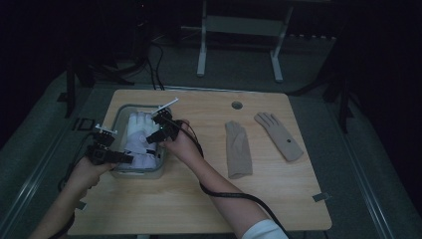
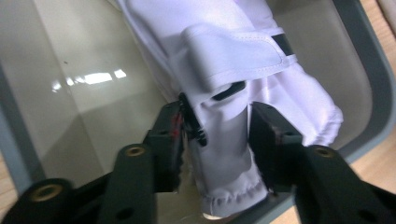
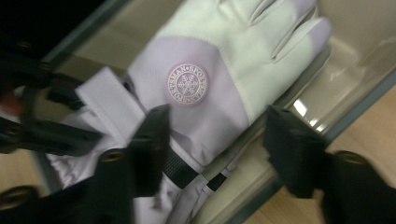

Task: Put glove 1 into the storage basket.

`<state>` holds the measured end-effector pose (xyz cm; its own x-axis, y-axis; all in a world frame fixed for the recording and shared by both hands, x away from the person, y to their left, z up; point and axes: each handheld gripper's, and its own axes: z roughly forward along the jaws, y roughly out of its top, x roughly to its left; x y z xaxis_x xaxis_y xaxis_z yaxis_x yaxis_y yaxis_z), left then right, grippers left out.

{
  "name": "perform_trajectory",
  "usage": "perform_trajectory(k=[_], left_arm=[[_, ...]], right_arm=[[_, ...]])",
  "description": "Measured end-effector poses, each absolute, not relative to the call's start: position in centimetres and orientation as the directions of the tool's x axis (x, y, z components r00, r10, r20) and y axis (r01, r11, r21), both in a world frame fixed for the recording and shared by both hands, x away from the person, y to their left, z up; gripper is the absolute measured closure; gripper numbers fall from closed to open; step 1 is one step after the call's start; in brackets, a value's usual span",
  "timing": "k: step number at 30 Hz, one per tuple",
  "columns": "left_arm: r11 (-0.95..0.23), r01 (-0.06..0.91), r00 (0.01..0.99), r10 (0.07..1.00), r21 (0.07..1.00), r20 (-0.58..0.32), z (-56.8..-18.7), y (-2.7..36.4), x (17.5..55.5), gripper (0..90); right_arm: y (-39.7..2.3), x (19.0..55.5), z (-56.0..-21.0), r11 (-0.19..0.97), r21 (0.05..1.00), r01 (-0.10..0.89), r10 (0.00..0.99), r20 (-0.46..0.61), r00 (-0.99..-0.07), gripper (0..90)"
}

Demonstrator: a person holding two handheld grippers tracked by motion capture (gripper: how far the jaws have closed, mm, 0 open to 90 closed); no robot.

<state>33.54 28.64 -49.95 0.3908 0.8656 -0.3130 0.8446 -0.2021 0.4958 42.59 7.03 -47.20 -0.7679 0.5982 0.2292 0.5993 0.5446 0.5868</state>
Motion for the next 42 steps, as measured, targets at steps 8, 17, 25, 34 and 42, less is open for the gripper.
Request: perform_trajectory(k=[8, 17, 25, 34, 42], left_arm=[[-0.148, 0.776, 0.38, 0.886, 0.613, -0.267, -48.6, 28.4, 32.1, 44.6], [-0.128, 0.727, 0.437, 0.843, 0.675, -0.312, -47.6, 26.5, 30.3, 44.7], [-0.18, 0.69, 0.505, 0.814, 0.701, -0.288, -46.7, 23.0, 30.2, 44.8], [-0.211, 0.645, 0.577, 0.764, 0.734, -0.288, -47.0, 19.2, 30.3, 44.7], [-0.239, 0.605, 0.641, 0.712, 0.759, -0.287, -48.2, 15.8, 30.5, 44.6]], right_arm=[[5.2, 42.1, -46.0, 0.53, 0.645, 0.551, 0.53, 0.255, -0.809, 22.6], [3.6, 41.4, -45.9, 0.555, 0.663, 0.503, 0.506, 0.21, -0.836, 16.9], [1.5, 41.1, -46.6, 0.574, 0.66, 0.485, 0.498, 0.189, -0.847, 15.1], [-2.7, 40.9, -46.4, 0.551, 0.676, 0.489, 0.527, 0.172, -0.832, 15.2], [-7.1, 40.7, -46.7, 0.53, 0.69, 0.493, 0.568, 0.143, -0.811, 17.5]])
